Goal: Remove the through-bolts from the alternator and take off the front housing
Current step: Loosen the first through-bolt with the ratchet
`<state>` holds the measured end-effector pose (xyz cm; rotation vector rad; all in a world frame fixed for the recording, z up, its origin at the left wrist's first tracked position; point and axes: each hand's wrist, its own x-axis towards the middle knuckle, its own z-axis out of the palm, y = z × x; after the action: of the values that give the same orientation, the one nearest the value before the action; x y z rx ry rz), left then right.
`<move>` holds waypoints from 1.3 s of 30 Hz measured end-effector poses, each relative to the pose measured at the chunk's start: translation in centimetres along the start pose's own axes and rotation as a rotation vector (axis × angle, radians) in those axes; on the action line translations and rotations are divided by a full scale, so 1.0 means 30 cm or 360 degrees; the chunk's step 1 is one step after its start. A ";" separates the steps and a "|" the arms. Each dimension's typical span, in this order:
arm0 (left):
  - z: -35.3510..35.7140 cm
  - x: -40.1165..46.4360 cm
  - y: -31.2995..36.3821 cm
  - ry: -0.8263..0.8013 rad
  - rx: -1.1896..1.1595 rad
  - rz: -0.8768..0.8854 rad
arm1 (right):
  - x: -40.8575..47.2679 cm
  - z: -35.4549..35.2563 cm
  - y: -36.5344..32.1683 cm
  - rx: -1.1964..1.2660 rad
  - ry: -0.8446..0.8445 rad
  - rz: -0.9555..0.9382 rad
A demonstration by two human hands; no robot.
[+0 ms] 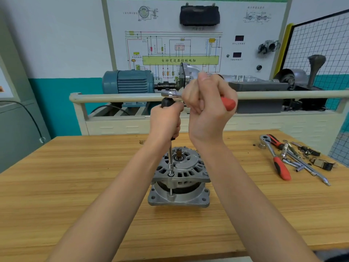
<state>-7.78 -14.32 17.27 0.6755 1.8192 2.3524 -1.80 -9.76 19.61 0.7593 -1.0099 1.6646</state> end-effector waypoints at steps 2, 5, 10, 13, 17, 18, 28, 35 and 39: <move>-0.009 -0.003 0.001 0.0005 0.0035 0.0018 | 0.018 -0.019 0.000 0.0146 -0.0035 0.0093; -0.046 -0.006 0.015 -0.0290 0.0076 0.0006 | 0.061 -0.071 -0.004 0.0544 -0.0018 0.0377; -0.088 -0.007 0.039 -0.0886 -0.0001 -0.0006 | 0.100 -0.137 0.011 0.1173 0.0309 0.0754; -0.074 -0.002 0.032 -0.0892 -0.0083 -0.0048 | 0.096 -0.136 0.008 0.1152 0.0352 0.0725; -0.050 -0.002 0.016 -0.0542 -0.0050 -0.0024 | 0.061 -0.093 -0.006 0.0711 0.0156 0.0468; -0.043 -0.003 0.013 -0.0437 -0.0037 -0.0003 | 0.049 -0.073 -0.007 0.0570 0.0087 0.0365; -0.030 -0.011 0.004 -0.0003 0.0047 0.0102 | 0.016 -0.003 -0.010 0.0159 -0.0077 0.0128; -0.109 -0.010 0.028 -0.1091 -0.0183 -0.0130 | 0.093 -0.106 -0.006 0.1111 0.0220 0.0786; -0.078 -0.013 0.024 -0.0947 -0.0094 -0.0188 | 0.083 -0.120 -0.009 0.1128 0.0317 0.0750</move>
<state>-8.23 -16.77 17.39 1.0804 1.4698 1.8459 -2.34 -5.46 20.17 0.8115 -0.4555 2.5103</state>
